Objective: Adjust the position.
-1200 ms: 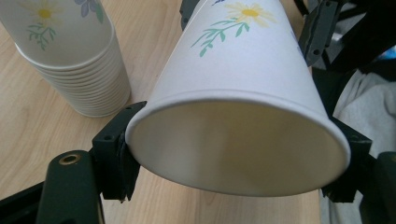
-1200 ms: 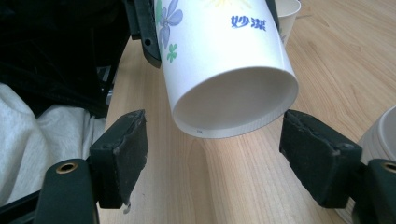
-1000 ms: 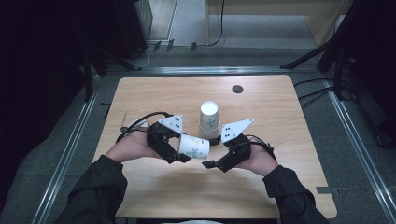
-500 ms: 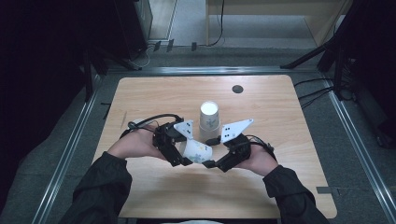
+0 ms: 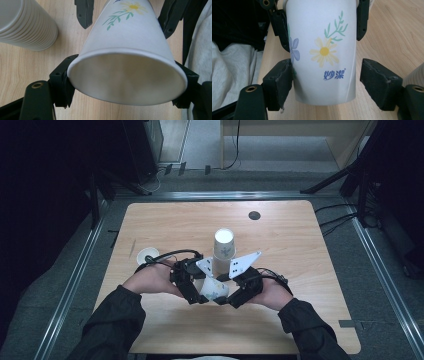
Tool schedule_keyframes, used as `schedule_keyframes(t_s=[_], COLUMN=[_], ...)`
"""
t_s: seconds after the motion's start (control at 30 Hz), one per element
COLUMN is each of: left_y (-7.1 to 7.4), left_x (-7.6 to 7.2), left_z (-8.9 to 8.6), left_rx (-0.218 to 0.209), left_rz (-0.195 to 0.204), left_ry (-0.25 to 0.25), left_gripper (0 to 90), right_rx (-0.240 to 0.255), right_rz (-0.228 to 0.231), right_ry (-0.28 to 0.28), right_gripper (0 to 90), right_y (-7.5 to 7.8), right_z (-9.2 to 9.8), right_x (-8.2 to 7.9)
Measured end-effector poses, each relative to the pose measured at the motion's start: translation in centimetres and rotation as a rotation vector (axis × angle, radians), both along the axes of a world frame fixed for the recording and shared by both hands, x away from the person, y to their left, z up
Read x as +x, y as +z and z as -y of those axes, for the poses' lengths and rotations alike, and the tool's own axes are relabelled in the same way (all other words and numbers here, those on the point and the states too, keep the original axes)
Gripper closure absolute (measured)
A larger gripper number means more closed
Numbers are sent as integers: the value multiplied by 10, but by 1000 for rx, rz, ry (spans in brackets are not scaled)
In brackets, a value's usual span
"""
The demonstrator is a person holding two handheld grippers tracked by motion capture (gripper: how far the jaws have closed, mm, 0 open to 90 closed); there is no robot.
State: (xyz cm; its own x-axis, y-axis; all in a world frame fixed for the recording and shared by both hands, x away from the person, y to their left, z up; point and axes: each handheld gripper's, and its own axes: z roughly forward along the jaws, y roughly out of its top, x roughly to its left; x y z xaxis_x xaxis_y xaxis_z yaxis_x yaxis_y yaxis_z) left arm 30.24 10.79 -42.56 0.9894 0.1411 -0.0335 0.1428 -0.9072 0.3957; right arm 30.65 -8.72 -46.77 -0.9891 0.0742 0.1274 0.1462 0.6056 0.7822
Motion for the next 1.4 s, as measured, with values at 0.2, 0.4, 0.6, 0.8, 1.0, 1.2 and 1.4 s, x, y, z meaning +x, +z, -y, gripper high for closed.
schedule_keyframes(t_s=[0.2, 0.4, 0.6, 0.8, 1.0, 1.2, 1.4], left_y=[-2, 1, 5, 10, 12, 6, 1], left_x=[3, 3, 4, 3, 2, -1, -3], left_z=[0, -4, -15, -32, -45, -47, -44], left_rx=[-4, -55, -127, -223, -339, -451, -520], left_rz=[-7, -3, 3, 14, -5, -26, -34], left_ry=[4, 20, 49, 95, 141, 179, 198], left_gripper=[227, 187, 168, 168, 168, 168, 164], right_rx=[-18, 5, 58, 110, 148, 166, 189], right_rz=[3, 20, 23, 20, 0, -2, -18], right_ry=[1, -1, -24, -32, -36, -32, -33], right_gripper=[332, 333, 333, 333, 333, 332, 332], right_y=[-1, 4, 10, 14, 17, 17, 17], right_z=[-4, -2, 7, 14, 16, 16, 17], right_x=[-1, 0, 2, 4, 5, 5, 6])
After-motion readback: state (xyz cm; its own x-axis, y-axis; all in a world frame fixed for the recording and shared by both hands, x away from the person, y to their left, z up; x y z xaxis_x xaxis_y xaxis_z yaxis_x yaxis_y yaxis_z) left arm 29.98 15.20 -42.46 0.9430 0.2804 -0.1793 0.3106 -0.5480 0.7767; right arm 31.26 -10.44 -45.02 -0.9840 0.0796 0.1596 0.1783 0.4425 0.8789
